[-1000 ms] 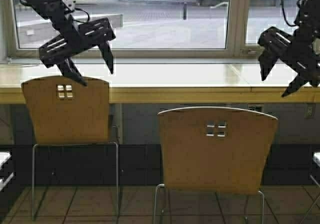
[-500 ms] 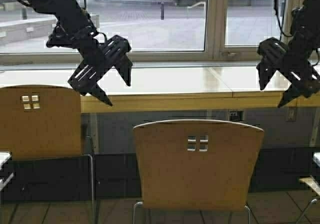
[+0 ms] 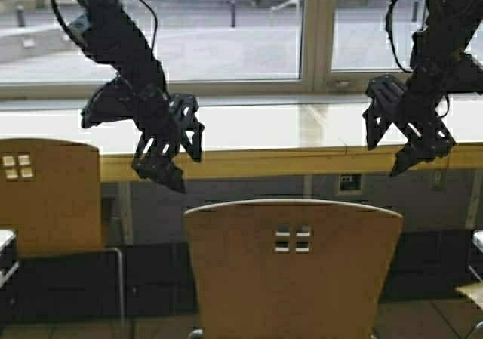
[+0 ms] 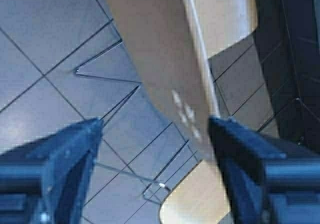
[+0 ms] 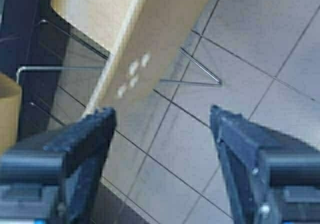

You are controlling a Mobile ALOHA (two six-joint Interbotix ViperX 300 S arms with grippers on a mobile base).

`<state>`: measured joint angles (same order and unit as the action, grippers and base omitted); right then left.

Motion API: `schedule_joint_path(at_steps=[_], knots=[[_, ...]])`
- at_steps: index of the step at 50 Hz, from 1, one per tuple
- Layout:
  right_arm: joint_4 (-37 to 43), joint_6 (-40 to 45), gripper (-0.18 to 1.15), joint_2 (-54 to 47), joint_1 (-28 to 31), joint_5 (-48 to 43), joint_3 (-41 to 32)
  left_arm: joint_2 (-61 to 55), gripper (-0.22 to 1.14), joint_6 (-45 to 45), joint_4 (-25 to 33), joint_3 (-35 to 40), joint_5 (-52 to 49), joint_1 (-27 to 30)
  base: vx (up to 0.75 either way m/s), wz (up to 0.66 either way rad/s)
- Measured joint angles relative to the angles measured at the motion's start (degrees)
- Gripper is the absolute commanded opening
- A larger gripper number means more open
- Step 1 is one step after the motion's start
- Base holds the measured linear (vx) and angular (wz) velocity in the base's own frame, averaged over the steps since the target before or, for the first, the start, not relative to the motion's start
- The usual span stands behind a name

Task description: Push the chairs under the table

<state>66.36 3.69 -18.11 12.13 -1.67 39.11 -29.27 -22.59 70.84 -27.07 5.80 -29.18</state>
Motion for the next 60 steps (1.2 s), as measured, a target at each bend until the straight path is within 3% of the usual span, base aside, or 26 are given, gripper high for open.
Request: schedule_joint_path(at_steps=[12, 60], knots=[[4.39, 0.0, 0.92, -6.68, 0.44, 1.58, -2.9, -4.22, 0.95, -2.64, 0.44, 2.29, -0.09, 0.0, 0.2, -0.07], [7.29, 0.09, 0.92, -26.28, 1.23, 7.03, -13.71, -18.72, 0.95, -6.15, 1.05, 7.82, -5.27, -0.09, 0.11, -0.05]])
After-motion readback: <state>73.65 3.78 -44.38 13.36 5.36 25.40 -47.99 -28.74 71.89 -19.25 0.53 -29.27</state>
